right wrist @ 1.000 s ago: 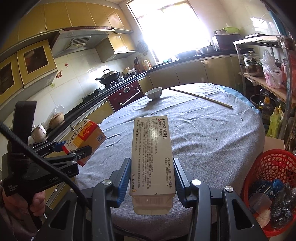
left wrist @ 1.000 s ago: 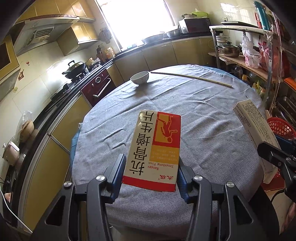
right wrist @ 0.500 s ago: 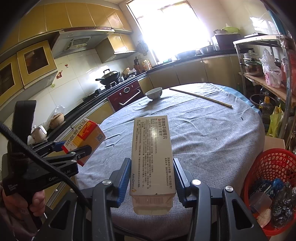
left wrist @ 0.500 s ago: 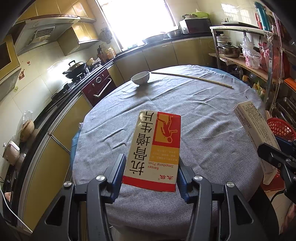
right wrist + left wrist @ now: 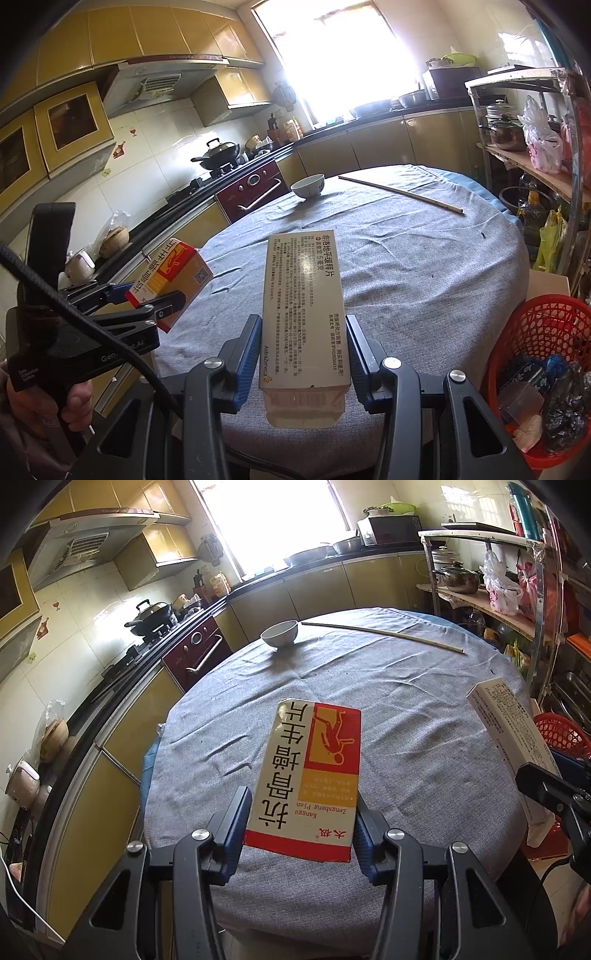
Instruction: Collect trash
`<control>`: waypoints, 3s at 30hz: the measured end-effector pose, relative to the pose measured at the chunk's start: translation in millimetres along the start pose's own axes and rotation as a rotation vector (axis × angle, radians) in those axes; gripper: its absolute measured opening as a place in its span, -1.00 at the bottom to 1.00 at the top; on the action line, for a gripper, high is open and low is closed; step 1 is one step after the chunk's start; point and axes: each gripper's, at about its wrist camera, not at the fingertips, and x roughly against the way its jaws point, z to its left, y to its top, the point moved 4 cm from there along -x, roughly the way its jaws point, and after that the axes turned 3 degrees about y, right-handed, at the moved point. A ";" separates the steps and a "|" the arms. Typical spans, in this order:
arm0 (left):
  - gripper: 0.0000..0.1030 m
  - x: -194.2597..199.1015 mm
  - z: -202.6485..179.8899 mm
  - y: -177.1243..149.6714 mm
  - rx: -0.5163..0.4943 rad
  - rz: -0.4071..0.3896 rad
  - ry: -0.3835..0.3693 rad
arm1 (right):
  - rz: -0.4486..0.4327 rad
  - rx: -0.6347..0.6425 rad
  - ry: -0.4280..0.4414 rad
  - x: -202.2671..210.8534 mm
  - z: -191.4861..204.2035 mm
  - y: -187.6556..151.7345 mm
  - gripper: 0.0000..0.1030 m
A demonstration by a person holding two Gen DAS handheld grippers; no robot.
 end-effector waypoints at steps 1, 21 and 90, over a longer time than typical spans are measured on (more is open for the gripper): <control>0.02 0.0 0.1 0.1 -0.001 -0.001 0.000 | 0.000 -0.001 0.001 0.1 0.2 -0.3 -0.09; 0.02 6.7 -1.2 3.0 -0.006 -0.016 0.001 | -0.010 -0.002 0.003 3.8 2.9 -1.6 -0.09; 0.27 -68.4 -44.2 -38.9 0.151 0.327 -0.352 | 0.006 -0.073 -0.001 1.4 -22.7 -13.0 -0.09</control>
